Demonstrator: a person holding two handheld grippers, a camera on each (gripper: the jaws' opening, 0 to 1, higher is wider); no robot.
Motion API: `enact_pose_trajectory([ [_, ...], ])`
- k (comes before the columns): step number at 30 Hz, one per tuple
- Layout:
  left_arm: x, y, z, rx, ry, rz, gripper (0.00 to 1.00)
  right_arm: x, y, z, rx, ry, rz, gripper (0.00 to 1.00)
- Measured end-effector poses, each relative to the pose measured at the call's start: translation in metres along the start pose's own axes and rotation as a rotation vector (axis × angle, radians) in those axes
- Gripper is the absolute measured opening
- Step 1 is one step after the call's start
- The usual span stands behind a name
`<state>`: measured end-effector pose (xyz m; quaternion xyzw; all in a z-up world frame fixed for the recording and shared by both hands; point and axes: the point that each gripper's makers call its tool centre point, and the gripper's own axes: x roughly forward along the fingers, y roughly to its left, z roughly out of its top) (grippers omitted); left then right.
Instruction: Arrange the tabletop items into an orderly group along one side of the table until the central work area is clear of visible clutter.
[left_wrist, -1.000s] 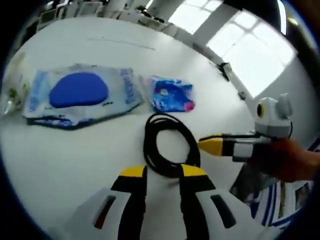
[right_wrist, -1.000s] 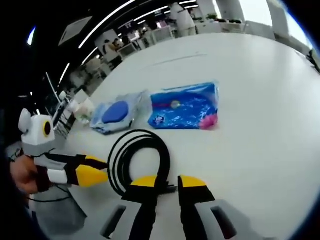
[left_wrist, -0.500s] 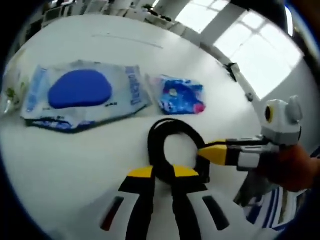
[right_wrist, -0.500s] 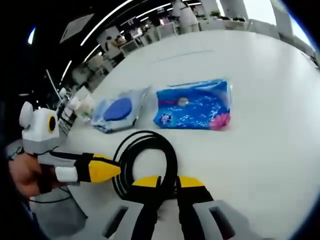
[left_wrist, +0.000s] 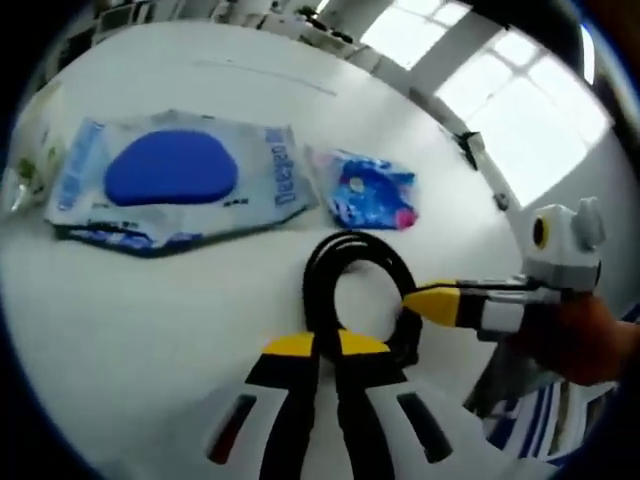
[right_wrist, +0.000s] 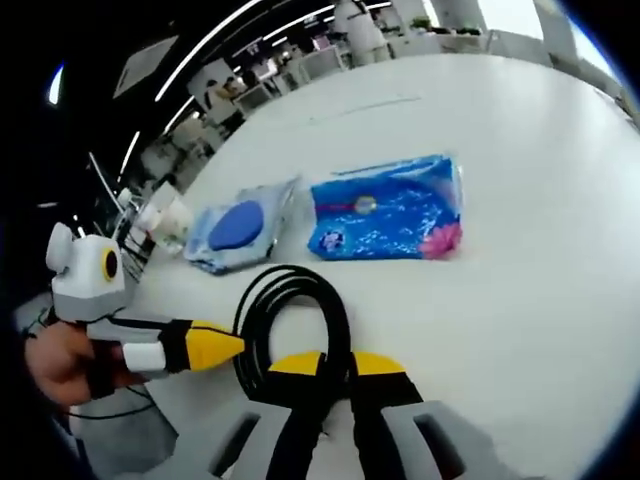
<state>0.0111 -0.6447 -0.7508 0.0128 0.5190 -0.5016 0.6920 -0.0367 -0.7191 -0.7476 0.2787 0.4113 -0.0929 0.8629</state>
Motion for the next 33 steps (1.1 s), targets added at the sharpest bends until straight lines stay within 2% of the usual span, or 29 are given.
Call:
enact_pose_trajectory([
  [15, -0.008, 0.009, 0.007, -0.001, -0.030, 0.015, 0.02, 0.007, 0.016, 0.015, -0.056, -0.010, 0.010, 0.06],
  [27, -0.004, 0.014, 0.010, -0.006, -0.026, 0.028, 0.03, 0.016, 0.009, 0.018, -0.071, 0.006, -0.003, 0.06],
  [33, -0.003, 0.014, 0.007, -0.013, -0.016, 0.027, 0.03, 0.018, 0.007, 0.013, -0.072, 0.016, -0.008, 0.07],
])
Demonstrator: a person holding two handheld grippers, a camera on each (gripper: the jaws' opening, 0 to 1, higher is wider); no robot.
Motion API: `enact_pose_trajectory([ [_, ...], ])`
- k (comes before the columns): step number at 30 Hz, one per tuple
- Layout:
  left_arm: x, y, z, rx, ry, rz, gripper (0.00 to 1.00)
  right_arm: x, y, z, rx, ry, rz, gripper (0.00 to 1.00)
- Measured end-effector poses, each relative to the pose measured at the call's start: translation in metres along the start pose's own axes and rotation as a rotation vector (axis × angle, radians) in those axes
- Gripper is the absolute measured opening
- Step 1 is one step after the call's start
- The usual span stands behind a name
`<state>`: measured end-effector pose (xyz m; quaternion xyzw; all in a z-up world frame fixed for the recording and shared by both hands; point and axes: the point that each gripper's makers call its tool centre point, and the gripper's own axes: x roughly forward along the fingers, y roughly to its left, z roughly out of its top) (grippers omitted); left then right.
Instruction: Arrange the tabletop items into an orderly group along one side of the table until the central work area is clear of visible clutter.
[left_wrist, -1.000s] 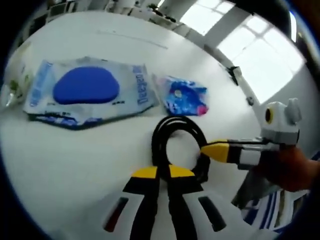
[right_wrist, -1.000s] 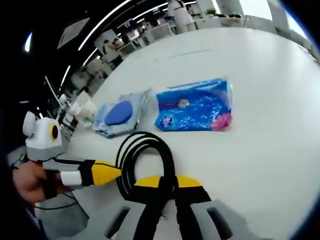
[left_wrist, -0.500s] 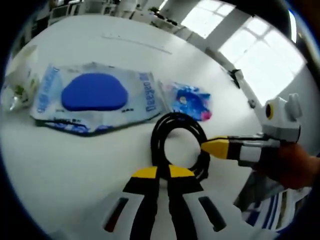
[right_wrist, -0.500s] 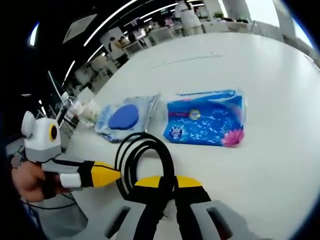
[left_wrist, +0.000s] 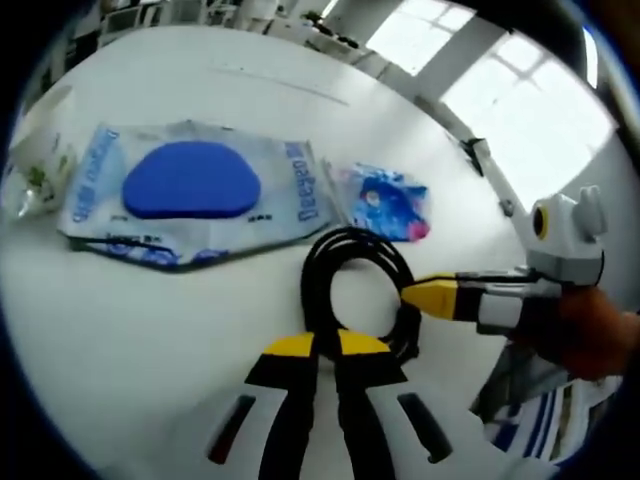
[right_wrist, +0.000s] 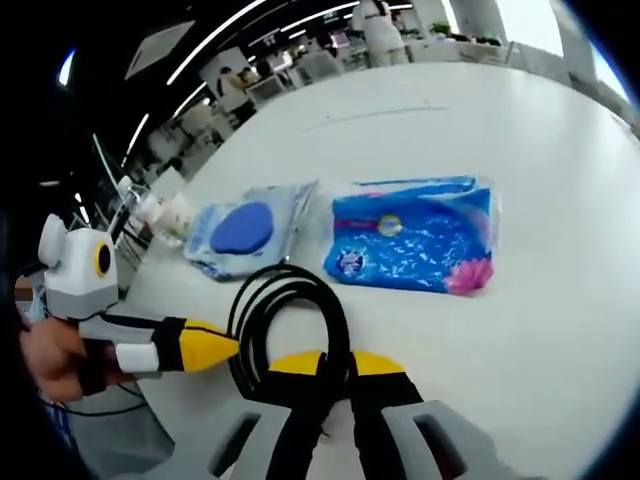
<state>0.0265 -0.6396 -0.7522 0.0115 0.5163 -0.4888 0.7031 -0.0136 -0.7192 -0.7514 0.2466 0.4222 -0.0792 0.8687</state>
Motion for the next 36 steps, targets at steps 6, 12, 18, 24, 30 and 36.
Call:
enact_pose_trajectory([
  [6, 0.001, 0.001, 0.000, 0.004, 0.003, -0.002, 0.03, -0.003, 0.004, -0.001, -0.012, 0.000, -0.003, 0.07],
  [12, 0.002, 0.000, 0.000, 0.010, 0.009, -0.007, 0.03, -0.004, 0.004, -0.001, -0.023, 0.004, -0.007, 0.08],
  [18, 0.000, 0.000, 0.001, 0.023, 0.010, -0.015, 0.05, -0.004, 0.002, 0.000, -0.029, 0.006, -0.013, 0.08],
  [24, -0.006, 0.002, 0.003, 0.074, 0.019, -0.032, 0.09, -0.010, 0.006, -0.001, -0.049, 0.003, -0.007, 0.09],
  [30, -0.022, 0.011, 0.007, 0.130, 0.012, -0.033, 0.10, -0.017, 0.008, 0.002, -0.062, -0.003, -0.001, 0.14],
  [36, -0.035, 0.021, 0.007, 0.125, 0.009, -0.055, 0.14, -0.011, -0.002, 0.015, -0.077, -0.012, 0.000, 0.14],
])
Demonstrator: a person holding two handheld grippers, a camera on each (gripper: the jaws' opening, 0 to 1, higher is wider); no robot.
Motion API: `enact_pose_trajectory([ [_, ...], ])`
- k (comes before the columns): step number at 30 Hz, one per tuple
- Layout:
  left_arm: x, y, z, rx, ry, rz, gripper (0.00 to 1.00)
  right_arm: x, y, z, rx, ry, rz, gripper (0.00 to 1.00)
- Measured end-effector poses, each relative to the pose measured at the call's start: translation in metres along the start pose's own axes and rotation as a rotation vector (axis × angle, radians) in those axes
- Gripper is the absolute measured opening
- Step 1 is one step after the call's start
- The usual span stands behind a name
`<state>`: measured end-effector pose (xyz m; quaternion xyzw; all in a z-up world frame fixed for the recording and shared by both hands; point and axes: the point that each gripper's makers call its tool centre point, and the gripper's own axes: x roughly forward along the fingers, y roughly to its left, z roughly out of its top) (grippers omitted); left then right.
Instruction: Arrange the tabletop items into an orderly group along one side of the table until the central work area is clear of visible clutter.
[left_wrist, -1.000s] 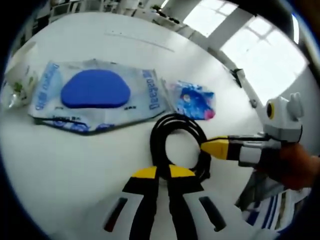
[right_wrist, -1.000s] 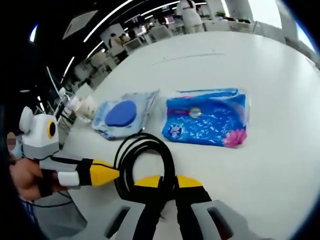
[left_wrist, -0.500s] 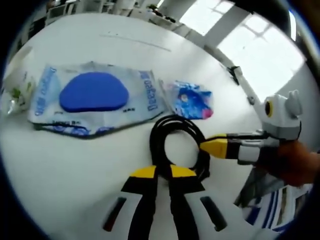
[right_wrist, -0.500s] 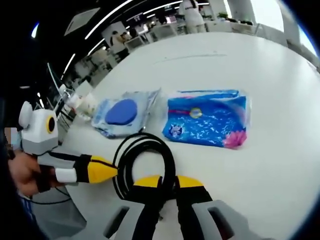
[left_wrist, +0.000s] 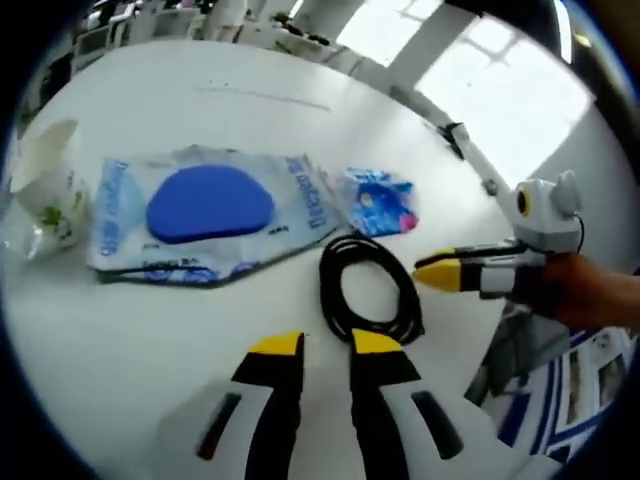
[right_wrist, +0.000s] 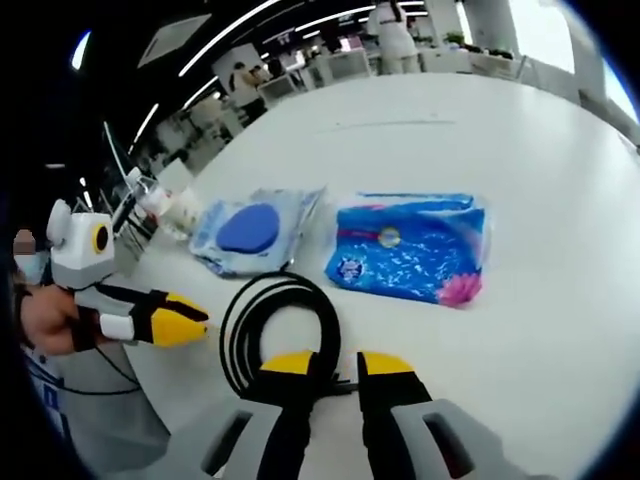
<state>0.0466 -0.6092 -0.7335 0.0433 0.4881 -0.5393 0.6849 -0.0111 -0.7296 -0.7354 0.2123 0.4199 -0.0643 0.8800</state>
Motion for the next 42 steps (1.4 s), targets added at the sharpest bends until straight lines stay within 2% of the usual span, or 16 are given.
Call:
enact_pose_trajectory([
  [4, -0.021, 0.008, 0.007, 0.057, -0.028, -0.001, 0.16, -0.004, -0.005, 0.008, -0.008, -0.019, 0.002, 0.16],
  [5, -0.032, 0.010, 0.010, 0.084, -0.037, 0.003, 0.17, -0.003, -0.007, 0.010, -0.011, -0.022, 0.002, 0.17],
  [8, -0.050, 0.027, 0.016, 0.137, -0.065, 0.021, 0.19, -0.005, -0.009, 0.019, -0.036, -0.055, 0.013, 0.19],
  [11, -0.077, 0.046, 0.021, 0.190, -0.095, 0.050, 0.21, -0.015, -0.003, 0.023, -0.070, -0.079, 0.024, 0.23],
  [16, -0.112, 0.068, 0.029, 0.238, -0.141, 0.090, 0.26, -0.026, 0.003, 0.029, -0.097, -0.134, 0.048, 0.30],
  [21, -0.152, 0.077, 0.037, 0.282, -0.206, 0.121, 0.33, -0.051, 0.013, 0.040, -0.139, -0.186, 0.071, 0.39],
  [22, -0.154, 0.082, 0.036, 0.294, -0.218, 0.123, 0.34, -0.057, 0.015, 0.040, -0.150, -0.196, 0.075, 0.42],
  [23, -0.154, 0.086, 0.034, 0.298, -0.220, 0.126, 0.37, -0.060, 0.015, 0.042, -0.157, -0.205, 0.079, 0.45],
  [26, -0.178, 0.090, 0.036, 0.324, -0.236, 0.137, 0.44, -0.077, 0.015, 0.044, -0.169, -0.228, 0.089, 0.52],
  [28, -0.189, 0.095, 0.036, 0.331, -0.245, 0.149, 0.48, -0.080, 0.013, 0.043, -0.167, -0.239, 0.091, 0.57],
  [30, -0.201, 0.101, 0.036, 0.334, -0.251, 0.156, 0.53, -0.089, 0.021, 0.046, -0.175, -0.247, 0.097, 0.63],
  [34, -0.224, 0.110, 0.037, 0.314, -0.295, 0.176, 0.59, -0.097, 0.028, 0.036, -0.199, -0.239, 0.122, 0.76],
  [42, -0.261, 0.121, 0.027, 0.278, -0.347, 0.226, 0.70, -0.110, 0.042, 0.017, -0.186, -0.249, 0.134, 0.86],
])
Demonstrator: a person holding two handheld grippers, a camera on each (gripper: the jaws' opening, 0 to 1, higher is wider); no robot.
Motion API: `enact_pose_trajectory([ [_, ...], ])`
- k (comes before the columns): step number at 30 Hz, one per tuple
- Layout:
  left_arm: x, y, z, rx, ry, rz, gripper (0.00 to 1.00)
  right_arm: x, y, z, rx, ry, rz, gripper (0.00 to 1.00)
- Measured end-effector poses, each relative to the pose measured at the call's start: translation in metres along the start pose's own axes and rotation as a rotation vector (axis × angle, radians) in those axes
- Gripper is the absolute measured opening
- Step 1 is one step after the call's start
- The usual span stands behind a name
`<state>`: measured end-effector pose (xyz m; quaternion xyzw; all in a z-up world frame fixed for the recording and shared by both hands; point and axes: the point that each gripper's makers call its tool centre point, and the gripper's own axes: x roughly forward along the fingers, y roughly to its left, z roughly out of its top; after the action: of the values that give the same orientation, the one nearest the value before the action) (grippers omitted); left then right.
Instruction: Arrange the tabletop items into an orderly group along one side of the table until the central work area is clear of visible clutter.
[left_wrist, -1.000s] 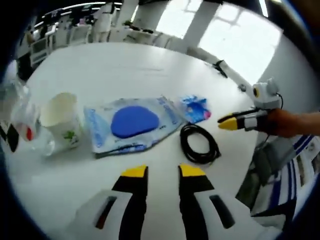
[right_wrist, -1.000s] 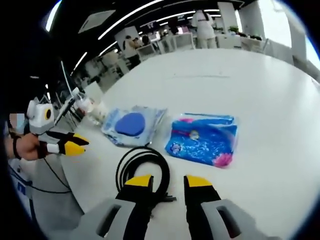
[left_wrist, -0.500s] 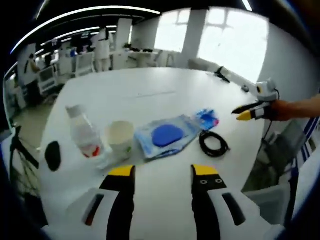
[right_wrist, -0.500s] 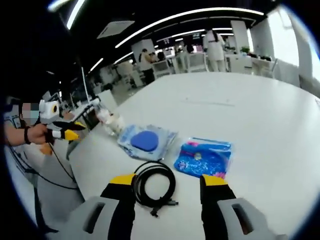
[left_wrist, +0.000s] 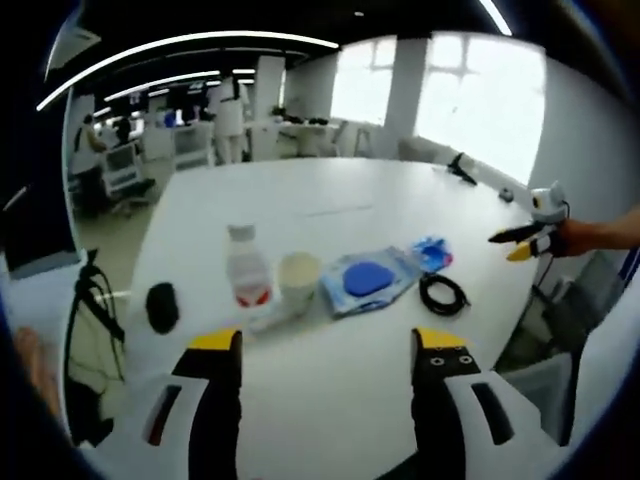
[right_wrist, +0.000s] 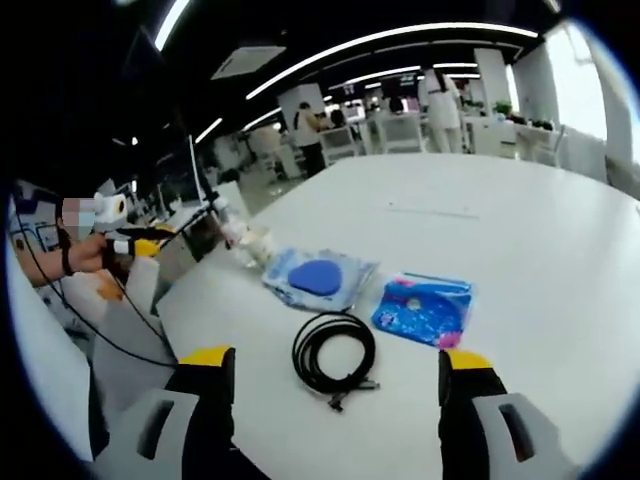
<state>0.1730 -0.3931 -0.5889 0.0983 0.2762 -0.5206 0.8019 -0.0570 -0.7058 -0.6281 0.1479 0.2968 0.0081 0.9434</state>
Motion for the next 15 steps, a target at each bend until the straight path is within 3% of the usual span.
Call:
enact_pose_trajectory([
  [15, -0.036, 0.018, -0.027, -0.088, -0.032, 0.071, 0.85, -0.008, 0.027, -0.026, 0.041, 0.017, 0.011, 0.99],
])
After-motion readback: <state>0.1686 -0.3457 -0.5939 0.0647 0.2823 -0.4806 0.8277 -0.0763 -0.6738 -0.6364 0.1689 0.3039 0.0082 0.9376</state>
